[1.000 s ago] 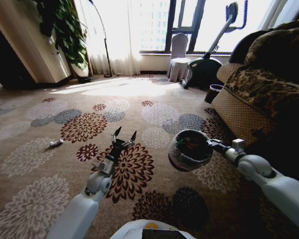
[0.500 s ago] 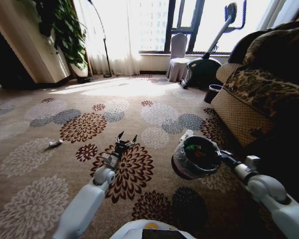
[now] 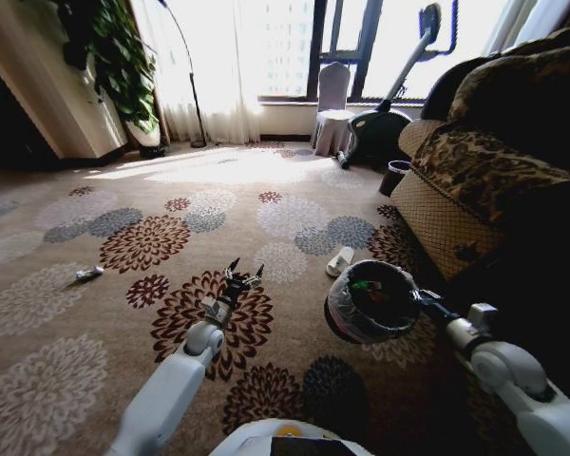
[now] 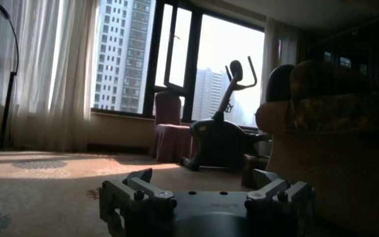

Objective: Pick up the trash from the ground and place it into the trash bin.

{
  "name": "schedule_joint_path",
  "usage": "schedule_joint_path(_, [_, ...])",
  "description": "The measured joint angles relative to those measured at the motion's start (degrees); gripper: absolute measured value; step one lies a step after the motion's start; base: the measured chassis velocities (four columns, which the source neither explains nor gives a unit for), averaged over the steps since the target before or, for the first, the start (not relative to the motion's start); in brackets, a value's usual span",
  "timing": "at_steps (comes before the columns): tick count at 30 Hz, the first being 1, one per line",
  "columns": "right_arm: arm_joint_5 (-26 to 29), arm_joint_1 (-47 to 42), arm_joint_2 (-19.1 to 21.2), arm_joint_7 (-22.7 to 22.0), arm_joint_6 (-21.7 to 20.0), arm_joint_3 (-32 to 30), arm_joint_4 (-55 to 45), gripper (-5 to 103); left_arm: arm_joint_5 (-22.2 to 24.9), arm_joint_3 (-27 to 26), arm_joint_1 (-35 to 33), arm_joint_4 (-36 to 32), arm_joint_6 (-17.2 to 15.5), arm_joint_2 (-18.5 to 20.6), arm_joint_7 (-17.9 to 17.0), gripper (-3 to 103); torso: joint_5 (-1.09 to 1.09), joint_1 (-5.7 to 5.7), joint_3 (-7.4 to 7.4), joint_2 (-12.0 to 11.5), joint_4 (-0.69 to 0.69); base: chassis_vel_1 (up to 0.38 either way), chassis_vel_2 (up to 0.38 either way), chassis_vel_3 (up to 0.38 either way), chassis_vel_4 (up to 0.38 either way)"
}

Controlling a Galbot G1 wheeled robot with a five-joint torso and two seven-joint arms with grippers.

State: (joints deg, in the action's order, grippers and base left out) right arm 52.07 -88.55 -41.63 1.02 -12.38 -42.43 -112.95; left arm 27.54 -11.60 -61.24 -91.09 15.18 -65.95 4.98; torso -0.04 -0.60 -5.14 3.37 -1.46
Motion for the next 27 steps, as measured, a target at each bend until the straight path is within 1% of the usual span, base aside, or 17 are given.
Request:
schedule_joint_path(2, [-0.6, 0.0, -0.2, 0.0, 0.1, 0.0, -0.6, 0, -0.1, 0.2, 0.5, 0.3, -0.1, -0.2, 0.0, 100, 0.07, 0.0, 0.0, 0.0, 0.0, -0.273, -0.288, 0.276, 0.284])
schedule_joint_path(4, [-1.3, -0.2, -0.4, 0.0, 0.3, 0.0, -0.9, 0, -0.2, 0.3, 0.6, 0.6, -0.1, -0.3, 0.0, 100, 0.08, 0.0, 0.0, 0.0, 0.0, -0.253, -0.276, 0.268, 0.281])
schedule_joint_path(6, [-3.7, -0.6, -0.8, 0.0, 1.8, 0.4, -1.7, 0, -0.3, 0.4, 0.8, 1.1, -0.1, -0.4, 0.0, 100, 0.03, 0.0, 0.0, 0.0, 0.01, -0.222, -0.232, 0.186, 0.192])
schedule_joint_path(7, [-5.3, -0.9, -1.1, 0.0, 3.0, 0.8, -2.3, 0, -0.4, 0.5, 0.8, 1.5, -0.1, -0.4, 0.1, 100, 0.08, 0.0, 0.0, 0.0, 0.01, -0.106, -0.134, 0.127, 0.15])
schedule_joint_path(8, [-5.3, -0.9, -1.1, 0.0, 3.0, 0.8, -2.3, 0, -0.4, 0.5, 0.8, 1.5, -0.1, -0.4, 0.1, 100, 0.08, 0.0, 0.0, 0.0, 0.01, -0.106, -0.134, 0.127, 0.15])
schedule_joint_path(9, [-6.4, -0.9, -1.2, 0.0, 4.1, 1.0, -3.0, 0, -0.4, 0.7, 0.8, 2.0, -0.1, -0.4, 0.1, 100, 0.09, 0.0, -0.01, 0.0, 0.01, -0.019, -0.058, 0.039, 0.069])
schedule_joint_path(11, [-6.8, -0.9, -1.2, 0.0, 4.7, 1.1, -3.4, 0, -0.4, 0.8, 0.9, 2.5, -0.2, -0.5, 0.1, 100, 0.07, 0.0, 0.0, 0.0, 0.0, -0.019, -0.058, 0.014, 0.028])
schedule_joint_path(13, [-6.9, -0.8, -1.1, 0.0, 4.8, 1.1, -4.1, 0, -0.4, 1.0, 1.4, 3.6, -0.2, -0.8, 0.1, 100, -0.07, 0.0, 0.0, 0.0, -0.02, 0.02, 0.027, -0.025, -0.013])
schedule_joint_path(15, [-6.9, -0.8, -1.0, 0.1, 4.8, 1.1, -4.4, 0, -0.4, 1.1, 1.7, 4.1, -0.3, -0.9, 0.1, 100, -0.06, 0.0, 0.0, 0.0, -0.04, 0.064, 0.055, -0.051, -0.018])
schedule_joint_path(16, [-6.9, -1.0, -1.1, 0.1, 4.8, 1.0, -4.7, 0, -0.4, 1.4, 2.2, 5.1, -0.4, -1.1, 0.1, 100, 0.05, 0.0, 0.0, 0.0, -0.06, 0.077, 0.049, -0.026, -0.018])
schedule_joint_path(17, [-6.9, -1.2, -1.2, 0.1, 4.8, 0.9, -5.0, 0, -0.5, 1.7, 2.7, 6.1, -0.4, -1.4, 0.1, 100, 0.06, 0.0, 0.0, 0.0, -0.06, 0.077, 0.028, 0.009, -0.015])
schedule_joint_path(18, [-6.9, -1.2, -1.2, 0.1, 4.8, 0.9, -5.0, 0, -0.5, 1.7, 2.7, 6.1, -0.4, -1.4, 0.1, 100, 0.06, 0.0, 0.0, 0.0, -0.06, 0.077, 0.028, 0.009, -0.015])
schedule_joint_path(19, [-7.0, -1.5, -1.5, 0.1, 4.8, 0.7, -5.3, 0, -0.5, 2.0, 3.1, 6.8, -0.4, -1.6, 0.1, 100, 0.02, 0.0, 0.0, 0.0, -0.05, 0.0, 0.0, 0.0, 0.0])
schedule_joint_path(21, [-7.2, -2.4, -1.9, 0.1, 5.0, 0.1, -5.8, 0, -0.5, 2.4, 3.4, 7.4, -0.5, -1.8, 0.2, 100, 0.07, 0.0, 0.0, 0.0, -0.01, 0.0, 0.0, 0.0, 0.0])
schedule_joint_path(23, [-7.3, -2.9, -2.1, 0.1, 5.1, -0.2, -6.0, 0, -0.6, 2.6, 3.5, 7.5, -0.7, -1.9, 0.3, 100, 0.08, 0.0, 0.0, 0.0, 0.01, 0.0, 0.0, 0.0, 0.0])
schedule_joint_path(24, [-7.3, -3.3, -2.3, 0.1, 5.1, -0.6, -6.3, 0, -0.6, 2.9, 3.5, 7.7, -0.8, -1.9, 0.4, 100, 0.04, 0.0, 0.0, 0.0, 0.02, -0.066, 0.005, 0.028, -0.055])
schedule_joint_path(27, [-7.4, -3.7, -2.7, 0.1, 5.3, -1.1, -6.7, 0, -0.6, 3.4, 3.6, 8.1, -0.9, -1.8, 1.0, 100, 0.03, 0.0, 0.0, 0.0, 0.0, -0.061, 0.027, 0.046, -0.061])
